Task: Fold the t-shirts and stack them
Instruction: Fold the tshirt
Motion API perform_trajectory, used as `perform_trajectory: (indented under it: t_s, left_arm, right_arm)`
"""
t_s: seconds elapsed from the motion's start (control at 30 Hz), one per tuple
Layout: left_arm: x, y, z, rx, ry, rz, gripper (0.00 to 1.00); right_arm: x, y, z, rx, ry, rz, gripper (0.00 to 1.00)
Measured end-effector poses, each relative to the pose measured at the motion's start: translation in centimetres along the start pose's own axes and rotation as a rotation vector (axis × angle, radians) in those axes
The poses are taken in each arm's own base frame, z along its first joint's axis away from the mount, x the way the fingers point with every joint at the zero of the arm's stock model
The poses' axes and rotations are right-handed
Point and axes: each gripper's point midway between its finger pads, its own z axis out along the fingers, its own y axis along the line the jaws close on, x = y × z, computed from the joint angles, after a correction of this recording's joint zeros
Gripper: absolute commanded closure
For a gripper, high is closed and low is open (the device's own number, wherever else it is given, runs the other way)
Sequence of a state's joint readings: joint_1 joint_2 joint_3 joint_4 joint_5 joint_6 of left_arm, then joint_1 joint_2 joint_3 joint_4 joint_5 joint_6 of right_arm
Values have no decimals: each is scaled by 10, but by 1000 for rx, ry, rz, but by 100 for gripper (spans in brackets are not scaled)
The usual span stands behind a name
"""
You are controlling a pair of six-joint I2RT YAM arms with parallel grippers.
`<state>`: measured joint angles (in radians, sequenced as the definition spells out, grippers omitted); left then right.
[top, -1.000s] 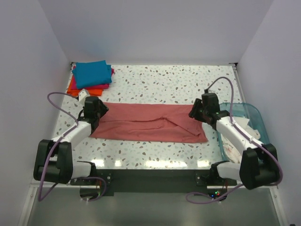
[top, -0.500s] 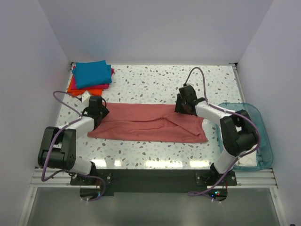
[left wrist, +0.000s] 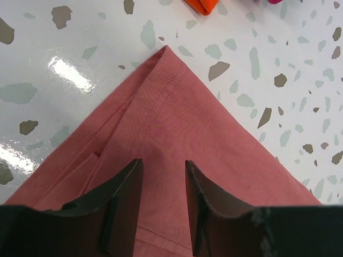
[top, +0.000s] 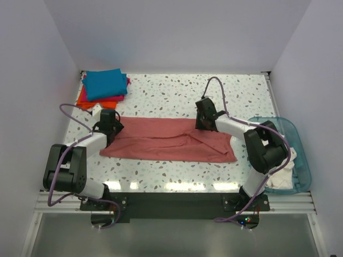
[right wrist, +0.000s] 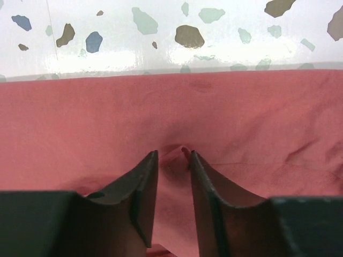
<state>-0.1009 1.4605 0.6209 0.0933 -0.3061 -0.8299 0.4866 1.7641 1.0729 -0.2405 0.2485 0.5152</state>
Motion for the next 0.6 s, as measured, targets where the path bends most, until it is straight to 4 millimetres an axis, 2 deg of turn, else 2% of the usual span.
perform_trajectory:
  t_s: [0.1, 0.23, 0.43, 0.6]
  left_arm:
    - [0, 0, 0, 4, 2, -2, 58]
    - [0, -2, 0, 11, 6, -3, 59]
    - [-1, -1, 0, 10, 6, -7, 59]
    - [-1, -1, 1, 13, 7, -10, 59]
  right_arm:
    - [-1, -1, 0, 7, -1, -1, 79]
    - [-2, -3, 0, 19, -5, -3, 100]
    - [-1, -3, -3, 20, -1, -4, 100]
    - [-13, 7, -28, -35, -46, 6, 100]
